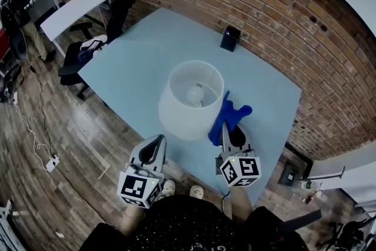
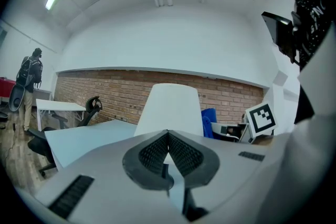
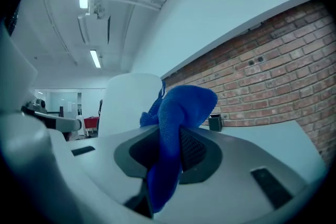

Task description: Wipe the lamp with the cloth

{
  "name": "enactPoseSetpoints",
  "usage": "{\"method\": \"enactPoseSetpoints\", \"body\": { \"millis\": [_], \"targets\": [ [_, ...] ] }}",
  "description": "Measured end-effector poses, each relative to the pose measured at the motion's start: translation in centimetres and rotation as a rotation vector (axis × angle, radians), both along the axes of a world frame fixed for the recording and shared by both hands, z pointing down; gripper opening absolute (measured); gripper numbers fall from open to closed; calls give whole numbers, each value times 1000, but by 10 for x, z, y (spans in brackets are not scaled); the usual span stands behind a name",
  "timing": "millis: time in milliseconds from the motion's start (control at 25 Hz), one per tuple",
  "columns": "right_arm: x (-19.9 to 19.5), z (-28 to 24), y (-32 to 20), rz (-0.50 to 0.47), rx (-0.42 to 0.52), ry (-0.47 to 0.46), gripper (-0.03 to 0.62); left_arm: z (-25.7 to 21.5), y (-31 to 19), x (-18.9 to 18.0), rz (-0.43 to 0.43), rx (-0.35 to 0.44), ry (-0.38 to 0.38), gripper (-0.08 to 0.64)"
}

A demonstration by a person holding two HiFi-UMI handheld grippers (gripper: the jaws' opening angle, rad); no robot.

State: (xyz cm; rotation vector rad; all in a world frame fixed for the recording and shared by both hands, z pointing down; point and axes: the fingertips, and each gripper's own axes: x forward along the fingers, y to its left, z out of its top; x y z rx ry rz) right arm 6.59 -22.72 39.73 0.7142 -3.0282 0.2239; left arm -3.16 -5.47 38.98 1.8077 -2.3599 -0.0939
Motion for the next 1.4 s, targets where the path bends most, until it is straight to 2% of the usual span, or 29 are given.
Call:
{"method": "enactPoseSetpoints", "body": {
  "millis": [200, 360, 480, 680, 840, 960, 1080, 1200, 1400],
  "targets": [
    [8, 35, -9, 32, -44, 86, 80, 7, 2, 1, 0, -13, 10, 8],
    [17, 59, -14, 80, -33, 209, 80, 11, 2, 2, -2, -18, 13, 9],
    [26, 64, -18, 96, -68, 225, 80, 13, 4, 1, -10, -16, 15, 9],
    [33, 8, -28, 82, -61, 141, 80, 10, 7, -6, -17, -12, 0, 9],
    [13, -64, -40, -45, -61, 23, 80, 1, 3, -13, -18, 3, -26, 9],
    [-9, -104, -46, -150, -130, -67, 80, 0, 2, -20, -12, -8, -25, 9],
    [-29, -134, -50, -209, -228, -179, 80, -8, 0, -32, -18, 15, -51, 9],
    [-44, -146, -52, -227, -292, -241, 80, -8, 4, -43, -23, 24, -45, 9],
    [-57, -120, -58, -178, -347, -211, 80, -2, 5, -57, -4, 18, -30, 8]
  ]
}}
